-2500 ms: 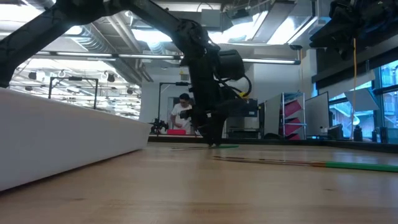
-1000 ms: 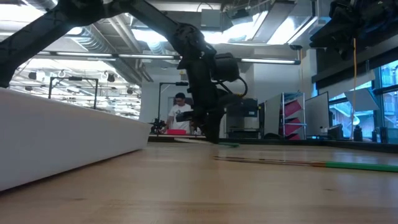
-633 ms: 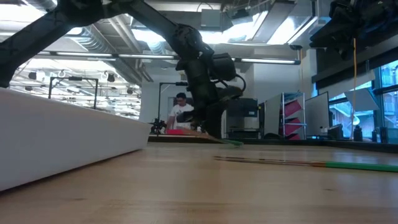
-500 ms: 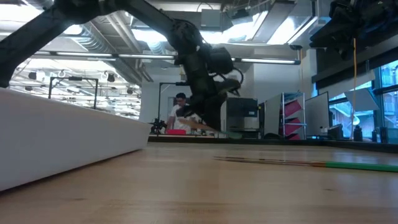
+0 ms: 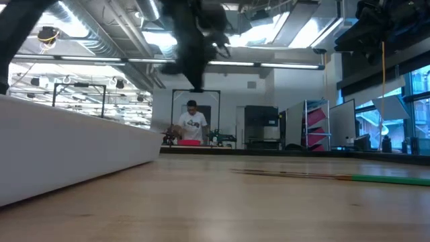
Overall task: Sort silverware
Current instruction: Put the green knife on the silverware tray
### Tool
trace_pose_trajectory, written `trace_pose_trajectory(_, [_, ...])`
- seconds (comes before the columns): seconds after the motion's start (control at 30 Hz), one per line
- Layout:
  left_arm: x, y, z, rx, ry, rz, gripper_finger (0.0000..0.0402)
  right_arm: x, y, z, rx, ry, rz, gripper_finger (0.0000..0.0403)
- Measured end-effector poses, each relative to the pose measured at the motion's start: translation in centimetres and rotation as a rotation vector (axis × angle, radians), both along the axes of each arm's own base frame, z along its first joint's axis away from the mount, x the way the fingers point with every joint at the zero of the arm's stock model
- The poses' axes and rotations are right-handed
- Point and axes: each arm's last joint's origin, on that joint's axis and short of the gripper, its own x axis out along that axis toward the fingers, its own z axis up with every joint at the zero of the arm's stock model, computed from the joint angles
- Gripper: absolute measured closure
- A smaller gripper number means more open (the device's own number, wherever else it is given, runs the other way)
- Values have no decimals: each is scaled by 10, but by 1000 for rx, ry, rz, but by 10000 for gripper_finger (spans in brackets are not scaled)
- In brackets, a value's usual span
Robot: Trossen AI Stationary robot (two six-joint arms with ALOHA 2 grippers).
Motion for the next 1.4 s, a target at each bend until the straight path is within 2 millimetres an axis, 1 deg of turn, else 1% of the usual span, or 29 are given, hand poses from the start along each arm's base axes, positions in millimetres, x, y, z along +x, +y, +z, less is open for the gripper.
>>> trace_pose_trajectory(0.1, [-19, -24, 22, 24, 68, 32, 401, 0, 0, 0, 0, 0, 0, 320])
trace_pose_trajectory(0.2, [-36, -47, 35, 61, 93, 71, 401, 0, 0, 0, 0, 0, 0, 320])
trace_pose_trajectory(0.27, [-42, -58, 38, 87, 91, 112, 401, 0, 0, 0, 0, 0, 0, 320])
trace_pose_trajectory(0.33, [-43, -65, 36, 108, 90, 163, 400, 0, 0, 0, 1, -1, 0, 320])
trace_pose_trajectory(0.47, [-34, -74, 26, 137, 32, 230, 390, 0, 0, 0, 2, -1, 2, 320])
trace_pose_trajectory(0.57, [-18, -73, 11, 138, -49, 257, 381, 0, 0, 0, 4, -2, 8, 320])
trace_pose_trajectory(0.7, [2, -68, -13, 155, -119, 223, 358, 0, 0, 0, 6, -4, 14, 320])
trace_pose_trajectory(0.87, [13, -56, -50, 130, -59, 292, 317, 0, 1, 0, 7, -4, 16, 320])
trace_pose_trajectory(0.97, [18, -46, -73, 96, -3, 348, 302, 0, 1, 0, 7, -4, 17, 320])
trace_pose_trajectory(1.2, [36, -22, -122, -19, 29, 389, 301, 0, 1, 0, 7, -4, 18, 320])
trace_pose_trajectory(1.3, [38, -15, -138, -41, 48, 401, 307, 0, 1, 0, 7, -4, 17, 320])
trace_pose_trajectory(1.4, [37, -9, -145, -47, 65, 415, 314, 0, 1, 0, 7, -4, 17, 320])
